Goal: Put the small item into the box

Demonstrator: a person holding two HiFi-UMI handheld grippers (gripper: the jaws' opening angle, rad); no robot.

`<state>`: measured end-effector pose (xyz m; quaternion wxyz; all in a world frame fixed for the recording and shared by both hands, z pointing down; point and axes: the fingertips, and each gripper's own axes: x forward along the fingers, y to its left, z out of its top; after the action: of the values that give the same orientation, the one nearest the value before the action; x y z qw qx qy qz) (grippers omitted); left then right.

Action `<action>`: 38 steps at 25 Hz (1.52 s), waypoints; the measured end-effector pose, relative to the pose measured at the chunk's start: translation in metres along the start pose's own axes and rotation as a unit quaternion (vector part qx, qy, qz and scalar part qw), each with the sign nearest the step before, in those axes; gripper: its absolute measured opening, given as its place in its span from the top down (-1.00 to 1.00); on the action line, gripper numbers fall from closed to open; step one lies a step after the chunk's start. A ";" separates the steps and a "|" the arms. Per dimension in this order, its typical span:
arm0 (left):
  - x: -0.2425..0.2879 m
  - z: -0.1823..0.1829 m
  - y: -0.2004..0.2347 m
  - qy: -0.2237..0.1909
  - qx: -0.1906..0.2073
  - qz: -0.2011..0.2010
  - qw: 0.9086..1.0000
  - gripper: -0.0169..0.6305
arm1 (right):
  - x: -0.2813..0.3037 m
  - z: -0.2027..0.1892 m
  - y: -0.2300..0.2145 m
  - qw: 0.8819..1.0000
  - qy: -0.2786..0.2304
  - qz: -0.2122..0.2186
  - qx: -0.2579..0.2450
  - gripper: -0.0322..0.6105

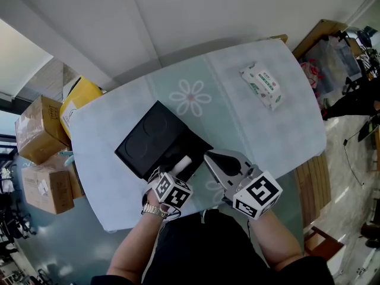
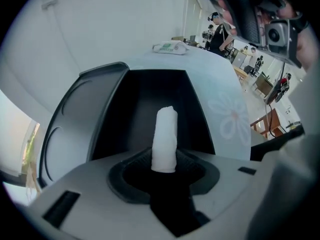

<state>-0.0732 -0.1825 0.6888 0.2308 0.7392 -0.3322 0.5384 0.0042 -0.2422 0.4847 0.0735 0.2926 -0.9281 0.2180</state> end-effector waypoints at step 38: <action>-0.144 0.051 -0.027 -0.318 -0.136 0.013 0.938 0.53 | -0.083 0.023 0.055 0.997 -0.036 0.029 -0.061 0.87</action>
<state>-0.0492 -0.1652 0.5366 0.2047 0.8288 -0.4682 0.2281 0.0404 -0.1694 0.4227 0.0516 0.2680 -0.9498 0.1527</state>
